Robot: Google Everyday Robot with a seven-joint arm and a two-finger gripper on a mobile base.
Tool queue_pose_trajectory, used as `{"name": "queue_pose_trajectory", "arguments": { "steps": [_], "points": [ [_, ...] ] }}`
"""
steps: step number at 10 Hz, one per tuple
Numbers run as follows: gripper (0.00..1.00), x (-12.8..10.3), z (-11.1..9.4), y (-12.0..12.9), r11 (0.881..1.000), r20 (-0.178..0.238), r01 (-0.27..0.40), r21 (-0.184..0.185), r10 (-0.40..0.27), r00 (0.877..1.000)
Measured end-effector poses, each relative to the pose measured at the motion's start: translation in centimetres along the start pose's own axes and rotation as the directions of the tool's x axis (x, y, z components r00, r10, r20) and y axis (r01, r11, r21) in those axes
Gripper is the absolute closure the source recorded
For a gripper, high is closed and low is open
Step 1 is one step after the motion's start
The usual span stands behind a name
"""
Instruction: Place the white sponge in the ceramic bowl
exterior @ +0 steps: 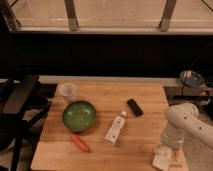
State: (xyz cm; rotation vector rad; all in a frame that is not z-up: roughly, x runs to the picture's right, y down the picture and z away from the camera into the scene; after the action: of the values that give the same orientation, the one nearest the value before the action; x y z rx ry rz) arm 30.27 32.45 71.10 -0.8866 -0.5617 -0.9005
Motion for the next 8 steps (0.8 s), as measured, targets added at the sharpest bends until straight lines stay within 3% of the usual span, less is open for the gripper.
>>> {"name": "queue_pose_trajectory", "arguments": {
  "steps": [1,3,6,8],
  "points": [
    [0.39,0.4,-0.2,-0.3,1.0,-0.001,0.002,0.0,-0.002,1.0],
    [0.22,0.0,0.2,-0.2,1.0,-0.009,0.027,-0.011,-0.027,1.0],
    [0.2,-0.3,0.8,-0.2,0.996,0.001,0.084,-0.006,-0.084,0.996],
    [0.2,0.0,1.7,0.6,0.997,0.057,0.082,0.005,-0.082,0.995]
  ]
}}
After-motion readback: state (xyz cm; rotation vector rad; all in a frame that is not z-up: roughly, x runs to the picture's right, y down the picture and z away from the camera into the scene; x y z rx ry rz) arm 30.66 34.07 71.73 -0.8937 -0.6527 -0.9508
